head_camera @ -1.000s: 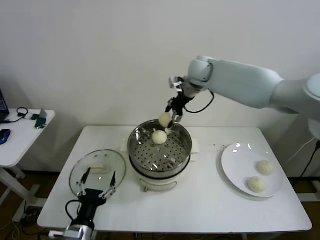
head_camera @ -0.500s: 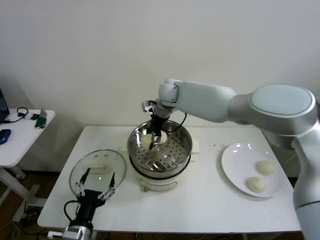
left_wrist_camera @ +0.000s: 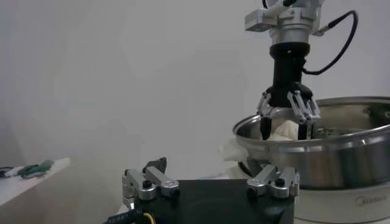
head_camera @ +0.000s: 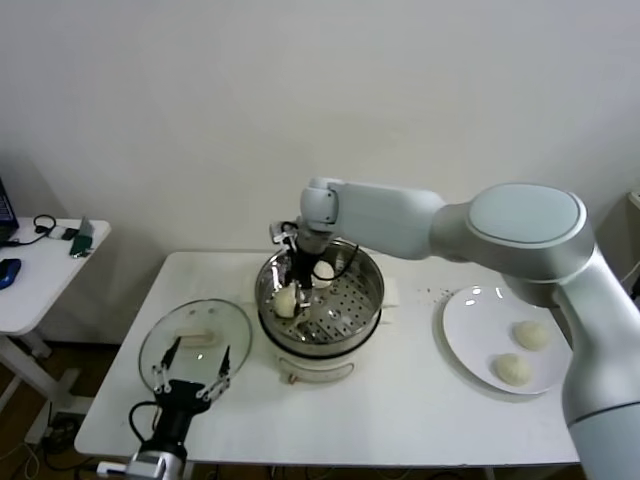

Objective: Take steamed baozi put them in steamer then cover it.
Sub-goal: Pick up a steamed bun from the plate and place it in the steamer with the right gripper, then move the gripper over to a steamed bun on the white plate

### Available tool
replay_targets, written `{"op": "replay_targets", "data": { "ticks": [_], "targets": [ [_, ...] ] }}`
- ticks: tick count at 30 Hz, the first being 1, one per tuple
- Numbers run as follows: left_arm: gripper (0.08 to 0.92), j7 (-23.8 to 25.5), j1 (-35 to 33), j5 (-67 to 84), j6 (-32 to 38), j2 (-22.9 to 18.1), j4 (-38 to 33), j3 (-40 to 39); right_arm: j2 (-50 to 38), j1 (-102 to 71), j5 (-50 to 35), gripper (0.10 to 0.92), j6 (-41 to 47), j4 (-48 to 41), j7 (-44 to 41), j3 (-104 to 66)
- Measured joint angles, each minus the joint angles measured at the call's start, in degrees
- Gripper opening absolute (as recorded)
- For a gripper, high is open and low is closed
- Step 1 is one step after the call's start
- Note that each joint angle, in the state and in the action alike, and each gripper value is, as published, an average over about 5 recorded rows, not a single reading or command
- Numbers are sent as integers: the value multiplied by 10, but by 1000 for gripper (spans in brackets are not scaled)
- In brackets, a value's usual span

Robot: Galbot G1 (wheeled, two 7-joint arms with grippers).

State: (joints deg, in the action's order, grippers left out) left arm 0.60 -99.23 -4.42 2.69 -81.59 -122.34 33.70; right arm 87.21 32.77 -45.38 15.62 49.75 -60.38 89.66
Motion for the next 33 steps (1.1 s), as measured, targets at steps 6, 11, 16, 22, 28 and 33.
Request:
{"op": "replay_targets", "data": {
  "ticks": [6,11,16,22,28,33],
  "targets": [
    [823,0,0,0,1,0,2,0,-13,14,-4,823,-3,11,-10,-4],
    [823,0,-2,0,2,-1,3,0,-45,45,-7,823,-10,39,-24,0],
    [823,-1,-3,-1,2,-3,3,-1,-104,84,1,823,-16,84,-38,7],
    [823,-1,-2,-1,1,-3,3,0,-204,120,34,823,-19,143,-49,12],
    [823,-1,-1,-1,0,-4,5,3,-315,123,94,823,-20,196,-41,5],
    [823,-1,0,-3,-3,-8,6,6,-406,96,153,823,-14,233,-26,-10]
  ]
}}
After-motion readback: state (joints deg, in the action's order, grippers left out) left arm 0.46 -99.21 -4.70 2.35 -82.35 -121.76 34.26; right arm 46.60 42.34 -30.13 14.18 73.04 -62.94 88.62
